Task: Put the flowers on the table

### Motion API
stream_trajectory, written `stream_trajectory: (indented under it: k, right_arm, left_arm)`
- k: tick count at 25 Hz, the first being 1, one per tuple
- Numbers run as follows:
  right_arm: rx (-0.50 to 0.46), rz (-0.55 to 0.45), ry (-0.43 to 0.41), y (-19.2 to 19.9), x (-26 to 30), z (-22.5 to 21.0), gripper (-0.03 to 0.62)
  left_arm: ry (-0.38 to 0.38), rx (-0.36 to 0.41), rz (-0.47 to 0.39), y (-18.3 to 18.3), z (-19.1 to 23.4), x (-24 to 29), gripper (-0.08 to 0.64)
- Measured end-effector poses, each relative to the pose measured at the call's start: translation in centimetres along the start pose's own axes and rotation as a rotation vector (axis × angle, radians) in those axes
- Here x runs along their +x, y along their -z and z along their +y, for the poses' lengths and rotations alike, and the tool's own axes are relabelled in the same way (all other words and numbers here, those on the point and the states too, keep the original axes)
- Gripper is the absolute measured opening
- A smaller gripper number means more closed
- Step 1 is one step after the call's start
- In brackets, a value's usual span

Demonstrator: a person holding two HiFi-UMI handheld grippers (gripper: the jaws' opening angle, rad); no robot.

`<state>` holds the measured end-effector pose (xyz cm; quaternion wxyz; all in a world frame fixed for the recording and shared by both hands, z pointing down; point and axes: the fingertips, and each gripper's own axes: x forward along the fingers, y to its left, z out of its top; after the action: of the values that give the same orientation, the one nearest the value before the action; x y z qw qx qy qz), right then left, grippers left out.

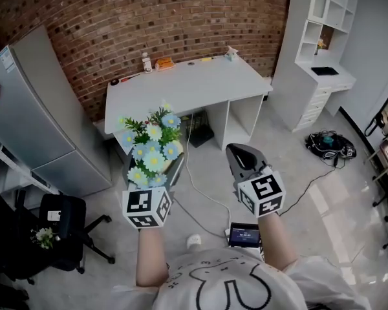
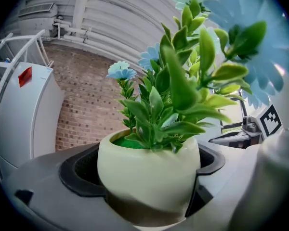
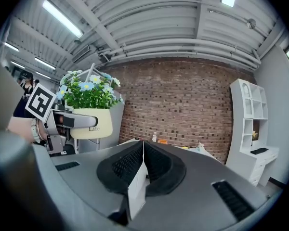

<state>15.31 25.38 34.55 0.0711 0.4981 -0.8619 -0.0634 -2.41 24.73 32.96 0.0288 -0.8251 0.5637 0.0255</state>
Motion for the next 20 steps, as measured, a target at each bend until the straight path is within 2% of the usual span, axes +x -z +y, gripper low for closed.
stream_trajectory:
  k: [12, 20]
  right_arm:
    - [0.003, 0.071, 0.108, 0.9, 11.6, -2.1, 0.02]
    - [0.009, 0.1, 0.123, 1.9, 15.1, -1.9, 0.02]
  left_arm:
    - [-0.029, -0.047, 0.003, 2.0, 13.2, 6.3, 0.551]
    - [-0.059, -0.06, -0.01, 3.0, 17.8, 7.9, 0.551]
